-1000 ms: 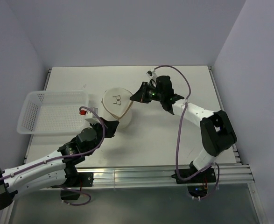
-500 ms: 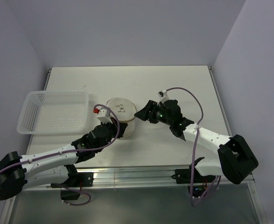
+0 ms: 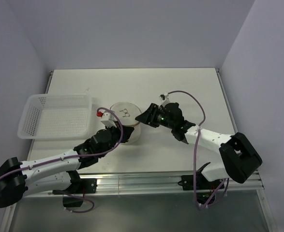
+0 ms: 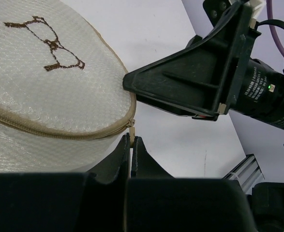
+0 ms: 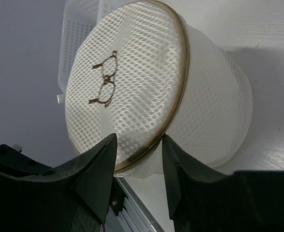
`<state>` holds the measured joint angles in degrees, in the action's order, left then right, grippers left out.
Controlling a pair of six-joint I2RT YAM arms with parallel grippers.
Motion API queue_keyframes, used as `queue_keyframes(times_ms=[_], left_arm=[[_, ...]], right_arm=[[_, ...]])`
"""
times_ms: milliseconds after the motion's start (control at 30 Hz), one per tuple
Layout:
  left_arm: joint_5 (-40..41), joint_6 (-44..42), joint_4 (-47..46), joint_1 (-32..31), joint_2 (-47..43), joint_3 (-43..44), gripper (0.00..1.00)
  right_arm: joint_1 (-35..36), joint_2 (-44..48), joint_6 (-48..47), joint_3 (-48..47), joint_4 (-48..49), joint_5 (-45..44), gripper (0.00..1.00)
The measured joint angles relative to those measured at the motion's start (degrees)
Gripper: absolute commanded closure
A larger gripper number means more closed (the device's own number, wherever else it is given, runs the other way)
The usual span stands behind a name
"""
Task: Place the bra in the laundry bag and zip it closed
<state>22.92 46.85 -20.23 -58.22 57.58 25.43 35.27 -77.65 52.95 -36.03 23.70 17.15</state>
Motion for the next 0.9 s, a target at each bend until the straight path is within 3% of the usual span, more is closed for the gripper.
queue_keyframes(times_ms=[67, 100, 200, 467, 833, 867, 900], left_arm=[[-0.11, -0.02, 0.0, 0.0, -0.24, 0.0, 1.0], [-0.11, -0.02, 0.0, 0.0, -0.37, 0.0, 1.0], [-0.13, -0.07, 0.17, 0.0, -0.55, 0.0, 1.0], [1.51, -1.51, 3.69, 0.0, -3.26, -0.02, 1.0], [8.85, -4.5, 12.92, 0.0, -13.84, -1.84, 1.0], [8.85, -4.68, 12.92, 0.0, -13.73, -1.84, 1.0], [8.83, -4.81, 12.7, 0.0, -13.27, -1.84, 1.0]], right_arm=[[0.02, -0.22, -0.07, -0.15, -0.22, -0.02, 0.69], [0.0, -0.22, -0.07, -0.2, -0.39, -0.15, 0.87], [0.0, -0.22, 0.0, -0.66, -0.66, -0.39, 1.0], [-3.17, -1.73, -3.5, -4.66, -2.95, 1.64, 1.0], [-9.44, -9.94, -14.6, -17.07, -12.85, 10.19, 1.0], [-9.42, -10.84, -15.47, -18.64, -13.66, 11.02, 0.97], [-9.38, -11.37, -16.15, -19.76, -14.4, 11.28, 0.77]])
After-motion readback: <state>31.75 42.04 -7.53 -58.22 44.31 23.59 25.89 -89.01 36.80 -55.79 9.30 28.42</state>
